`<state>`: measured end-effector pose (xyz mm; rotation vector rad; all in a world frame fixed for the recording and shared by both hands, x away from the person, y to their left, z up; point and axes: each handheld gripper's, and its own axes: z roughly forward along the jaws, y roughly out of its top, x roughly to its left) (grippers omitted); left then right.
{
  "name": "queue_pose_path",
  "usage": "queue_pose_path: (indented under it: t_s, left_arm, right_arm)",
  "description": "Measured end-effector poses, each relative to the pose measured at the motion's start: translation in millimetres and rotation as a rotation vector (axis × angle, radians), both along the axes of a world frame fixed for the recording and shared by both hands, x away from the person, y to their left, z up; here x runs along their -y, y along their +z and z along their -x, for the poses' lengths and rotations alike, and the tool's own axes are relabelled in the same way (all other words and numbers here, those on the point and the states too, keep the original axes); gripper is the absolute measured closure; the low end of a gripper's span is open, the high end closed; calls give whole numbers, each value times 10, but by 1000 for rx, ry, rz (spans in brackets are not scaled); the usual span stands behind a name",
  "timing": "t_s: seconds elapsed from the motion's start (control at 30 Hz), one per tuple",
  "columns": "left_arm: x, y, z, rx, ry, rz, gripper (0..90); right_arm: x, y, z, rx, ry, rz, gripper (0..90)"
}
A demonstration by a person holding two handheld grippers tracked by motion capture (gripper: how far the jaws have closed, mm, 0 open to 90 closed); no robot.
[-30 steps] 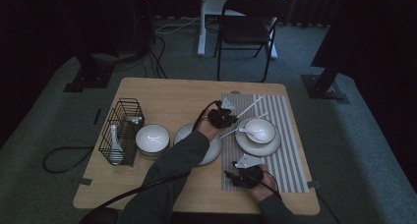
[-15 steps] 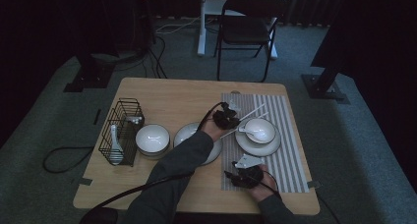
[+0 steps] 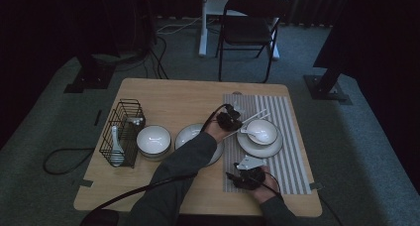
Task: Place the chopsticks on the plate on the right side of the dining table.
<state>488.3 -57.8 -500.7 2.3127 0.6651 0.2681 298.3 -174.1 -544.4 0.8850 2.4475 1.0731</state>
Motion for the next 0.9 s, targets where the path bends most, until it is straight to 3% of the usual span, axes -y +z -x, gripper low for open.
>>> queue_pose_path:
  t_s: [0.43,0.9]
  left_arm:
    - [105,28,-14,4,3,-10,855]
    - [143,-13,-23,-21,2,-18,852]
  right_arm:
    - [-2,6,4,3,0,0,503]
    - [-4,6,5,4,1,1,503]
